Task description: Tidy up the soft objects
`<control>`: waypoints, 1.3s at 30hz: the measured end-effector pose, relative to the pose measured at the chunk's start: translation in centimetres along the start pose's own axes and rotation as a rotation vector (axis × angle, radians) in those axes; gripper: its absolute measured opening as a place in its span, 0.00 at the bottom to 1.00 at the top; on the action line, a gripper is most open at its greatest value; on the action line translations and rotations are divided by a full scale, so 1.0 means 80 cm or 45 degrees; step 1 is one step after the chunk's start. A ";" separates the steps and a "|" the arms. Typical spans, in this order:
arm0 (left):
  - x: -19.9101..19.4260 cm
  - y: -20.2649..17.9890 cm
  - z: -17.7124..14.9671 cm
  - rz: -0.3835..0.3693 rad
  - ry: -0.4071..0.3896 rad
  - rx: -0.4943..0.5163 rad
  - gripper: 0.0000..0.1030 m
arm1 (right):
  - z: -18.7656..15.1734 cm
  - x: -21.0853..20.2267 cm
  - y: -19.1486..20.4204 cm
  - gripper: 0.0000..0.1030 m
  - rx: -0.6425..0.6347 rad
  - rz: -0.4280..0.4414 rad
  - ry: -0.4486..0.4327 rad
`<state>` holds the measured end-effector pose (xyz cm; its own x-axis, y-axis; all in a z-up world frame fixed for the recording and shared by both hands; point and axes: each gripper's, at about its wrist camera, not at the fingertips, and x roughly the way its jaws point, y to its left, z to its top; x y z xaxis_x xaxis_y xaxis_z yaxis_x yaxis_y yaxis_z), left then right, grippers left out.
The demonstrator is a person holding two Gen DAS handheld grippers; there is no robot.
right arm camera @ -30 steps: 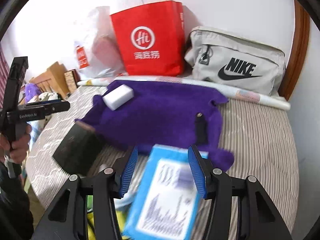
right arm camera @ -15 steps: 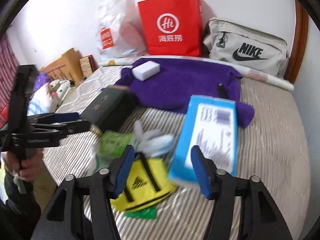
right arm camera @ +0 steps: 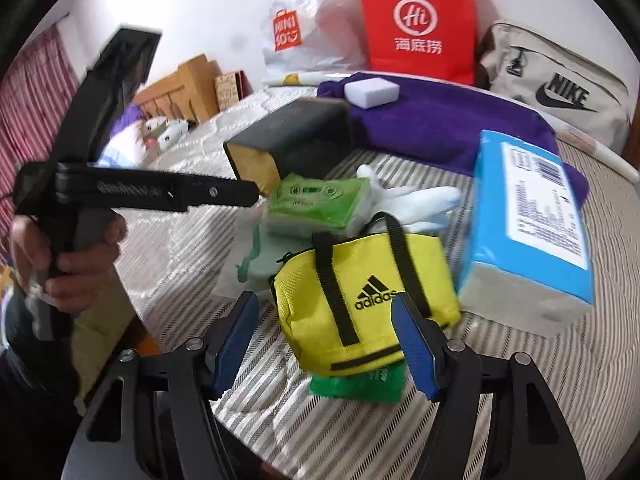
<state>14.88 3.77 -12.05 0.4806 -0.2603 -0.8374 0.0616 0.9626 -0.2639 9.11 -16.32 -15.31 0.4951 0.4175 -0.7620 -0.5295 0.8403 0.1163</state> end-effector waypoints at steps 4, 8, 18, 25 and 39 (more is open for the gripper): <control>0.005 0.000 -0.001 -0.009 0.009 -0.002 0.69 | -0.004 0.022 0.008 0.54 -0.068 -0.092 0.016; 0.007 -0.005 0.001 -0.040 0.000 -0.021 0.69 | -0.009 0.016 0.012 0.25 -0.117 -0.076 -0.014; 0.027 -0.050 0.012 -0.053 0.008 -0.004 0.71 | -0.009 -0.054 -0.001 0.14 -0.038 -0.061 -0.137; 0.048 -0.069 0.013 -0.033 0.057 0.012 0.74 | -0.029 -0.091 -0.023 0.13 0.021 -0.133 -0.165; 0.063 -0.088 0.008 0.024 0.002 0.039 0.73 | -0.047 -0.089 -0.052 0.13 0.107 -0.144 -0.162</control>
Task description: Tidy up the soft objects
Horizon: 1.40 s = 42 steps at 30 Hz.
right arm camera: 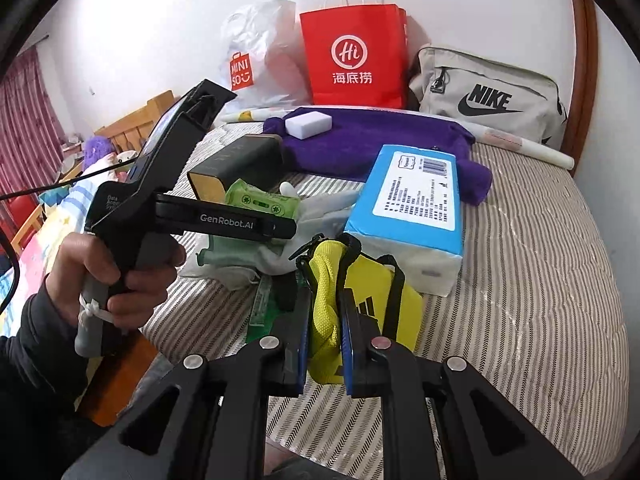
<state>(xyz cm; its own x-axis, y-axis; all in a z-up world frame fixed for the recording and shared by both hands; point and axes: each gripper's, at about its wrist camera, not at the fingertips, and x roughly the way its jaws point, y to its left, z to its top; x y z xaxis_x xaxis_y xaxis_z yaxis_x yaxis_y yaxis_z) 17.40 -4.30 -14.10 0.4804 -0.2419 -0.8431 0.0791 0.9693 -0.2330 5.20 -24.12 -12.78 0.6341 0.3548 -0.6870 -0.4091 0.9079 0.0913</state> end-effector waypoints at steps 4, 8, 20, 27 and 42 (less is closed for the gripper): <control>-0.011 0.009 -0.004 -0.058 -0.012 -0.019 0.64 | 0.000 -0.004 -0.002 0.13 0.017 -0.006 -0.011; -0.024 0.018 -0.009 -0.098 -0.033 -0.036 0.61 | 0.001 -0.010 -0.006 0.13 0.039 -0.010 -0.024; -0.072 0.052 -0.036 -0.060 -0.099 -0.078 0.61 | 0.002 -0.019 -0.022 0.13 0.125 0.001 -0.033; -0.085 0.089 -0.052 0.019 -0.106 -0.137 0.61 | 0.003 -0.017 -0.027 0.13 0.176 0.020 -0.024; -0.120 0.118 -0.040 -0.003 -0.169 -0.192 0.61 | 0.041 -0.041 -0.021 0.13 0.169 0.050 -0.085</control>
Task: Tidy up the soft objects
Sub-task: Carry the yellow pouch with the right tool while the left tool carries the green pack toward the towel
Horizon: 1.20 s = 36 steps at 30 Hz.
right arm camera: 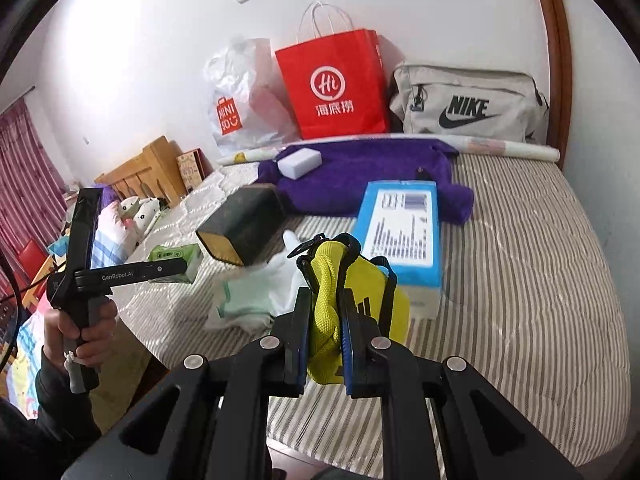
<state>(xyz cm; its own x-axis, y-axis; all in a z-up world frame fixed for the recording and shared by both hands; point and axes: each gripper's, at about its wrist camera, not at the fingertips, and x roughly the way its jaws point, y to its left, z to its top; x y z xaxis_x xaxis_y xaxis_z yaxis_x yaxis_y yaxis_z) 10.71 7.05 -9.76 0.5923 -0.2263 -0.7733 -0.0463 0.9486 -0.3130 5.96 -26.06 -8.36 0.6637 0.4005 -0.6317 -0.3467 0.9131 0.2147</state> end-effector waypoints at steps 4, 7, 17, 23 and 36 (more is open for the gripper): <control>-0.006 -0.006 0.020 -0.006 -0.009 0.010 0.61 | 0.024 -0.006 0.001 0.13 -0.004 0.003 -0.033; -0.009 -0.013 0.039 -0.002 -0.021 0.035 0.61 | 0.043 -0.006 0.000 0.13 -0.005 0.003 -0.061; 0.006 -0.033 0.099 0.001 -0.028 0.090 0.61 | 0.111 0.014 -0.011 0.13 -0.026 -0.008 -0.107; 0.030 -0.040 0.133 0.000 -0.021 0.091 0.61 | 0.149 0.039 -0.023 0.13 -0.040 -0.013 -0.107; 0.083 -0.051 0.186 0.000 0.034 0.095 0.61 | 0.203 0.107 -0.055 0.13 -0.052 -0.014 -0.084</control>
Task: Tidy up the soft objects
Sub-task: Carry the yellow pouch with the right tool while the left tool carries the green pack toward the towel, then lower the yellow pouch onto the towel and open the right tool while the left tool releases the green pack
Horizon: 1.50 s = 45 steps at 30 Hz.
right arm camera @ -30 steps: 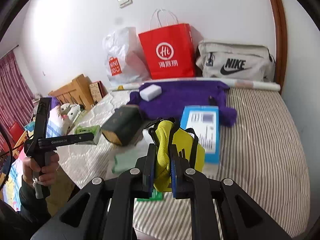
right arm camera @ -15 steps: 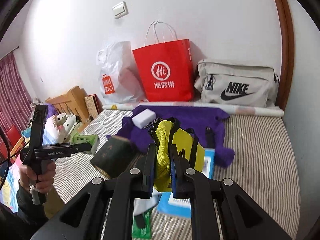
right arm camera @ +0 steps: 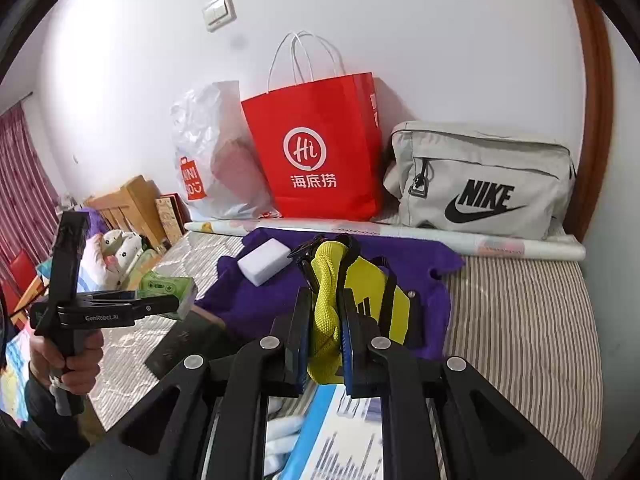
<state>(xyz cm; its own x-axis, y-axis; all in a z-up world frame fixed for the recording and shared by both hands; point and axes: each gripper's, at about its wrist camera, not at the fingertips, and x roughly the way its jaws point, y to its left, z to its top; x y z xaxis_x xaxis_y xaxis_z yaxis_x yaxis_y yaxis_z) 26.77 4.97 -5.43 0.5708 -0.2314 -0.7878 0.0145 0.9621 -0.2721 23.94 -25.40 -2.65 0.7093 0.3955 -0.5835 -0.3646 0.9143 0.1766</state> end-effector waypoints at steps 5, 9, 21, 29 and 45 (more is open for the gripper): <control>0.030 0.000 0.019 -0.010 0.030 -0.017 0.61 | 0.014 0.035 -0.004 0.13 -0.060 -0.020 0.034; 0.053 -0.001 0.029 -0.040 0.069 -0.024 0.61 | 0.021 0.064 -0.006 0.13 -0.098 -0.025 0.064; 0.107 -0.002 0.053 -0.064 0.164 -0.001 0.61 | 0.047 0.135 -0.016 0.13 -0.191 -0.079 0.133; 0.128 -0.003 0.056 -0.081 0.206 0.016 0.61 | 0.048 0.176 -0.024 0.13 -0.205 -0.085 0.189; 0.153 0.011 0.054 -0.063 0.275 0.015 0.62 | 0.041 0.229 -0.026 0.13 -0.225 -0.113 0.305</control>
<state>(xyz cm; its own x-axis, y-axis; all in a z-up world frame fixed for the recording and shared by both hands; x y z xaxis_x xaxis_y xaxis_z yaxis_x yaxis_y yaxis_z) 37.29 3.64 -12.94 0.3798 -0.3024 -0.8742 0.0486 0.9503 -0.3076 39.66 -19.79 -11.10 0.5884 0.2636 -0.7644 -0.4217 0.9067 -0.0119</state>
